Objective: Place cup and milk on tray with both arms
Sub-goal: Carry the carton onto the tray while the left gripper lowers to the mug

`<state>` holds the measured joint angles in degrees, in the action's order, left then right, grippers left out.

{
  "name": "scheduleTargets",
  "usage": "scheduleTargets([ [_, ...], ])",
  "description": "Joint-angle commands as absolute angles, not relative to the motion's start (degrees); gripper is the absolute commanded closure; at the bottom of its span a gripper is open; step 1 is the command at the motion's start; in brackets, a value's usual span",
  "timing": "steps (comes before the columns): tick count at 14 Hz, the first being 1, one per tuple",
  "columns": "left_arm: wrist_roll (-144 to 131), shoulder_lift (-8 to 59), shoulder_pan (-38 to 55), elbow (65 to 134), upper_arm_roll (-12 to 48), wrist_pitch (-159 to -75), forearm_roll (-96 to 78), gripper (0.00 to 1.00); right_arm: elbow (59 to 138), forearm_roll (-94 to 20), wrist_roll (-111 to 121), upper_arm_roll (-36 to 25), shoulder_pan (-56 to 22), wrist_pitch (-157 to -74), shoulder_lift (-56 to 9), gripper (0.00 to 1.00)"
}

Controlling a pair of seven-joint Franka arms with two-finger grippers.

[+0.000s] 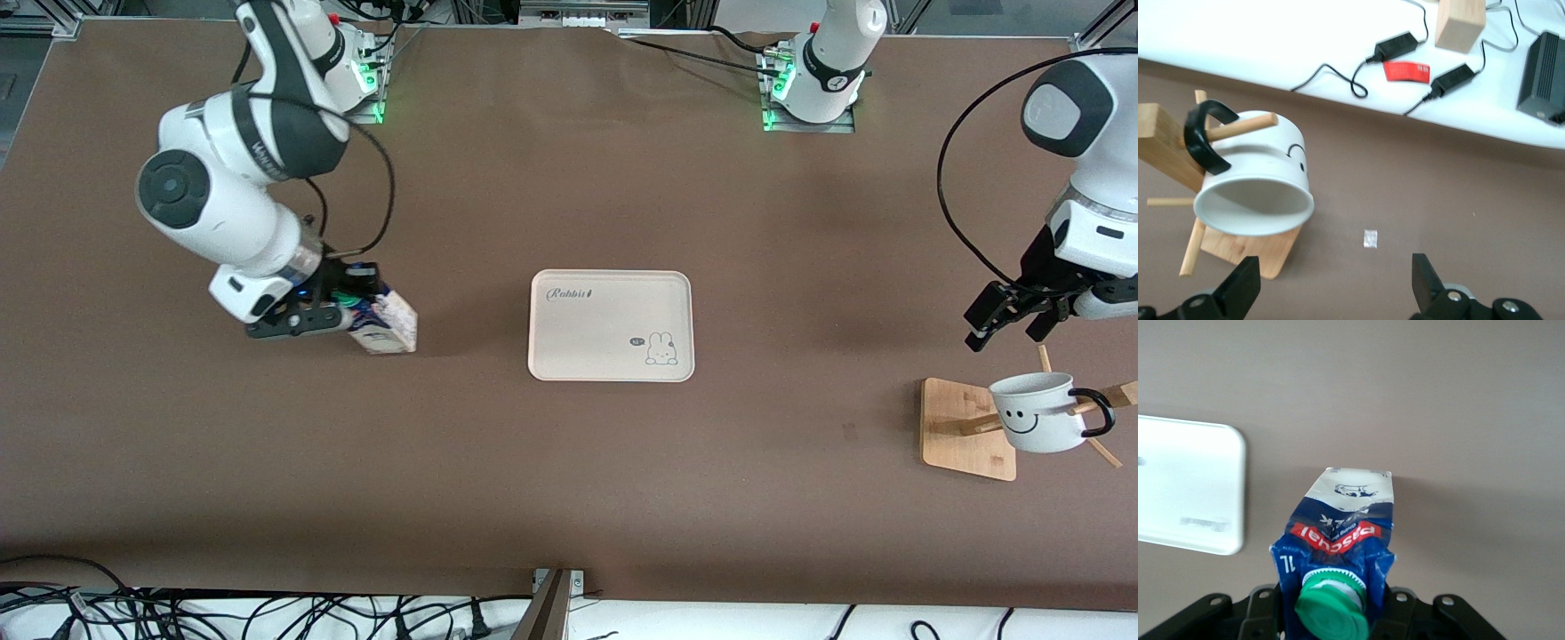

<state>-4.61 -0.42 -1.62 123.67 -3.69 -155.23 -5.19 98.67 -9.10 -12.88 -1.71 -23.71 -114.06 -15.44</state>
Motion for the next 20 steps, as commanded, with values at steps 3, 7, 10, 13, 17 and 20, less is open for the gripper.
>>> scheduleTargets([
  [3, -4.49, 0.09, -2.11, 128.05, -3.60, -163.92, -5.98, 0.00, 81.95, -10.02, -29.58, -1.14, -35.22, -113.20, -28.71, 0.58],
  [7, -4.22, 2.10, -2.02, 127.79, -3.52, -167.32, -5.98, 0.00, 74.71, -9.23, -39.27, -1.41, -42.00, -114.60, -36.20, 0.58],
  [10, -4.13, 6.49, -2.02, 127.79, -3.60, -176.46, -5.98, 0.00, 74.79, -7.48, -39.64, -1.50, -42.89, -115.93, -37.35, 0.58],
  [13, -4.04, 10.10, -2.02, 127.44, -3.60, -182.26, -5.89, 0.00, 74.88, -7.03, -39.64, -1.58, -42.89, -117.06, -38.67, 0.57],
  [17, -3.96, 12.74, -2.02, 124.99, -3.69, -185.80, -4.83, 0.00, 75.06, -5.89, -39.64, -1.58, -42.80, -119.97, -40.69, 0.49],
  [20, -3.96, 14.14, -2.11, 122.96, -3.87, -185.80, -4.83, 0.00, 74.88, -5.89, -40.77, -1.76, -42.72, -120.06, -40.34, 0.00],
])
